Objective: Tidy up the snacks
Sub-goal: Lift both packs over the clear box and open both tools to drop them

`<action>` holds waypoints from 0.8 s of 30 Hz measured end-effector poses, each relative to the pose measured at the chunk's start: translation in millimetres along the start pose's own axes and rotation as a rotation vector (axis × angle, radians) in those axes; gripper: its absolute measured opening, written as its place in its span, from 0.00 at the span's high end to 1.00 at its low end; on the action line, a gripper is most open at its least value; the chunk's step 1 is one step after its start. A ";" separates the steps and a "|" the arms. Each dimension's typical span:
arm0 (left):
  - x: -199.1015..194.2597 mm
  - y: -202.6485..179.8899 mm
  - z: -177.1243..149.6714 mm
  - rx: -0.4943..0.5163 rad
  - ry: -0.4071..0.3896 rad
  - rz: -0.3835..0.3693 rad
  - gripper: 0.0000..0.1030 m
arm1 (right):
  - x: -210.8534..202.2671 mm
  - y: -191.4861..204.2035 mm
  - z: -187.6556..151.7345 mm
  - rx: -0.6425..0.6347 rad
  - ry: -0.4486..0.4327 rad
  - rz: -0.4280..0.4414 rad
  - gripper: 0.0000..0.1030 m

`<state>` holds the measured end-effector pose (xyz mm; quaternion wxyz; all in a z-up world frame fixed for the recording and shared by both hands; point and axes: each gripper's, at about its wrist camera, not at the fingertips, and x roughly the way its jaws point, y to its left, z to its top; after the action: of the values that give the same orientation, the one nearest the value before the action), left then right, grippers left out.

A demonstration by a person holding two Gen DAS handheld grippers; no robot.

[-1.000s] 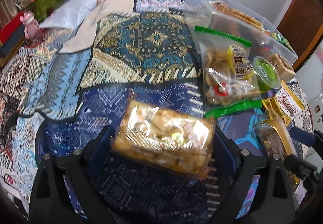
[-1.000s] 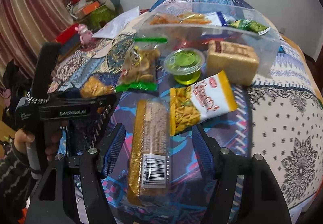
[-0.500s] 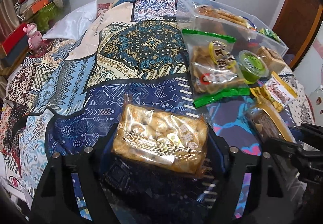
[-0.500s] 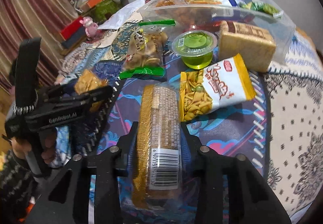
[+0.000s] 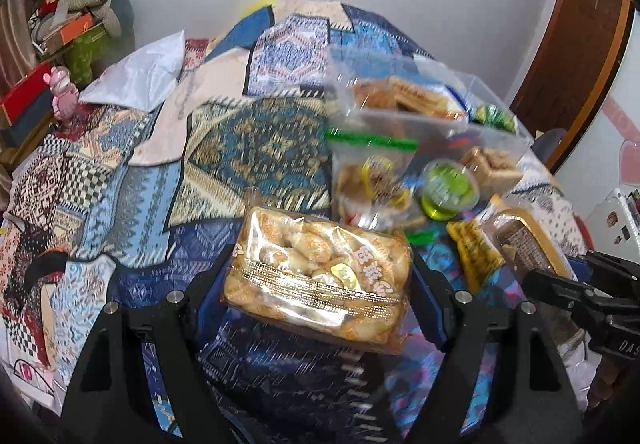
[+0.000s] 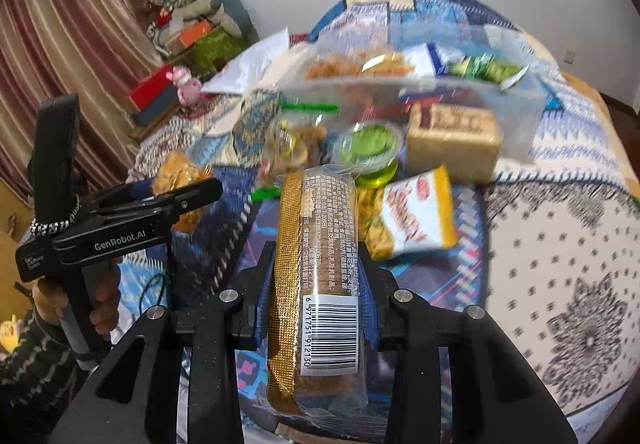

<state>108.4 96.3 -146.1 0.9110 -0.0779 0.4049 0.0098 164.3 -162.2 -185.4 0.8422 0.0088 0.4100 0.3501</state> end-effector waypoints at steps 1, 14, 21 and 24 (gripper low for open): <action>-1.3 -2.1 3.7 0.002 -0.008 -0.002 0.24 | -3.0 -1.6 4.1 0.004 -0.014 -0.007 0.68; -6.1 -28.7 67.7 0.012 -0.104 -0.052 0.24 | -28.7 -30.7 63.0 0.047 -0.179 -0.088 0.68; -6.7 -45.9 108.2 0.029 -0.175 -0.084 0.24 | -38.9 -52.9 100.9 0.065 -0.262 -0.122 0.68; -0.3 -53.1 123.2 0.039 -0.194 -0.090 0.24 | -38.3 -61.0 114.3 0.071 -0.287 -0.136 0.68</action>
<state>203.1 62.4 -57.4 0.9467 -0.0772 0.3111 -0.0314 263.4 -200.0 -101.7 0.9130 0.0606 0.2974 0.2728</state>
